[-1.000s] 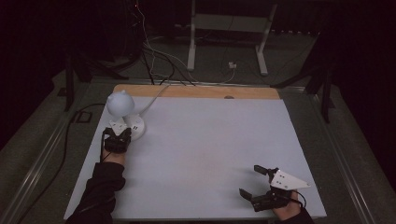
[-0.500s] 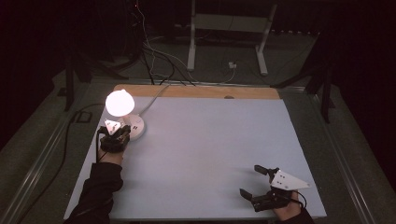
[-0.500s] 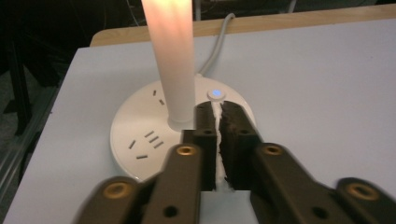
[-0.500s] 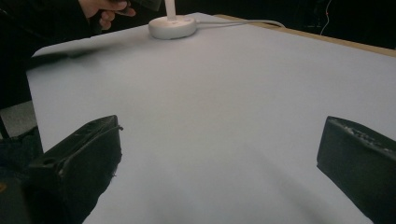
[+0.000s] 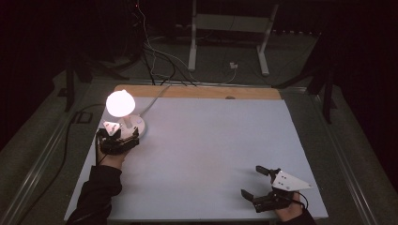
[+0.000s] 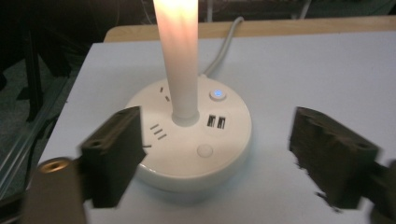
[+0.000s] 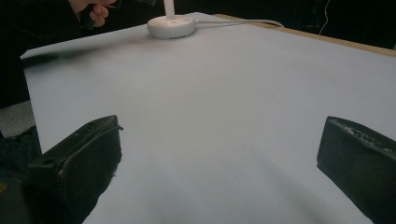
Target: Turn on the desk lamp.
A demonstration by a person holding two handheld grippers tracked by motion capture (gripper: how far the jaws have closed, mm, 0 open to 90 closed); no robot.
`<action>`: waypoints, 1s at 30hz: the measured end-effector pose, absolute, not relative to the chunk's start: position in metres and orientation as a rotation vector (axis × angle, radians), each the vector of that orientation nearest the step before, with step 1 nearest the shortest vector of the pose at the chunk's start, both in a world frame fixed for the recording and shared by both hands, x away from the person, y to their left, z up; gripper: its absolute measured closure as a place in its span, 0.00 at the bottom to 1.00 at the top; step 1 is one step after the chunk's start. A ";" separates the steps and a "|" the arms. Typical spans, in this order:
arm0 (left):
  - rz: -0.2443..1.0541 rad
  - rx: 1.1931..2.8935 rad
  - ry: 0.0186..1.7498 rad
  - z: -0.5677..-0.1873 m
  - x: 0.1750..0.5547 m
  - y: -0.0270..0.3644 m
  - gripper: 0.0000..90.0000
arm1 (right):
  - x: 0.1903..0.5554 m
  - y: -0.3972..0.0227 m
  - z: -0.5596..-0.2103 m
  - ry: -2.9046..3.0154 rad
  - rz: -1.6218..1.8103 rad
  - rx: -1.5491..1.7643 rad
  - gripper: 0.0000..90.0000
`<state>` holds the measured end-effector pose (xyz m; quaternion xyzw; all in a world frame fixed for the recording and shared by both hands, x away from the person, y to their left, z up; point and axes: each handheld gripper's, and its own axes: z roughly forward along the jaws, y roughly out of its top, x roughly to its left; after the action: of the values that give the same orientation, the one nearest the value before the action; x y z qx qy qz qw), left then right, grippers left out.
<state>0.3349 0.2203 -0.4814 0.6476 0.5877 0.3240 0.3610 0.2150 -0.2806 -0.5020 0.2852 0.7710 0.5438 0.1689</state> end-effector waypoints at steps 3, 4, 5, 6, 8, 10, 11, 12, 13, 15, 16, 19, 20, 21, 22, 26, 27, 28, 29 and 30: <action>0.819 1.696 1.517 -0.481 0.333 0.219 0.10 | 0.215 -0.280 -0.502 2.192 1.546 0.809 0.00; 0.807 1.705 1.514 -0.480 0.333 0.218 0.08 | 0.215 -0.280 -0.502 2.193 1.546 0.809 0.00; 0.794 1.709 1.510 -0.479 0.332 0.218 0.03 | 0.215 -0.280 -0.502 2.192 1.546 0.809 0.00; 0.798 1.701 1.508 -0.478 0.330 0.218 0.01 | 0.215 -0.280 -0.502 2.191 1.546 0.810 0.00; 0.790 1.701 1.486 -0.475 0.327 0.217 0.00 | 0.215 -0.281 -0.502 2.189 1.546 0.810 0.00; 0.790 1.710 1.481 -0.470 0.326 0.216 0.00 | 0.215 -0.281 -0.502 2.191 1.544 0.813 0.00; 0.790 1.707 1.476 -0.469 0.324 0.216 0.00 | 0.216 -0.281 -0.502 2.189 1.545 0.813 0.00; 0.785 1.708 1.470 -0.468 0.323 0.216 0.00 | 0.216 -0.280 -0.502 2.189 1.545 0.812 0.00; 0.780 1.715 1.476 -0.467 0.322 0.216 0.00 | 0.216 -0.280 -0.502 2.190 1.545 0.811 0.00; 0.758 1.722 1.470 -0.467 0.319 0.216 0.00 | 0.216 -0.280 -0.502 2.192 1.545 0.809 0.00; 0.752 1.723 1.473 -0.467 0.318 0.217 0.00 | 0.216 -0.280 -0.502 2.192 1.544 0.808 0.00; 0.731 1.716 1.462 -0.465 0.312 0.219 0.00 | 0.215 -0.280 -0.502 2.191 1.547 0.807 0.00; 0.727 1.712 1.458 -0.465 0.311 0.220 0.00 | 0.216 -0.280 -0.502 2.189 1.549 0.807 0.00; 0.715 1.714 1.452 -0.464 0.309 0.220 0.00 | 0.216 -0.280 -0.502 2.188 1.549 0.808 0.00; 0.705 1.716 1.450 -0.464 0.307 0.221 0.00 | 0.216 -0.280 -0.502 2.189 1.549 0.809 0.00; 0.681 1.757 1.425 -0.466 0.300 0.220 0.00 | 0.215 -0.281 -0.502 2.187 1.548 0.809 0.00; 0.679 1.777 1.418 -0.467 0.297 0.220 0.00 | 0.215 -0.281 -0.502 2.190 1.547 0.811 0.00; 0.677 1.782 1.413 -0.467 0.295 0.219 0.00 | 0.215 -0.280 -0.501 2.187 1.550 0.809 0.00; 0.667 1.786 1.407 -0.467 0.293 0.219 0.00 | 0.215 -0.280 -0.501 2.187 1.551 0.809 0.00; 0.662 1.792 1.406 -0.468 0.291 0.219 0.00 | 0.215 -0.280 -0.501 2.187 1.550 0.809 0.00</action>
<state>0.2912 0.2194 -0.4678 0.7002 0.5495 0.2588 0.3752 0.2153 -0.2801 -0.5014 0.2847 0.7697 0.5456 0.1696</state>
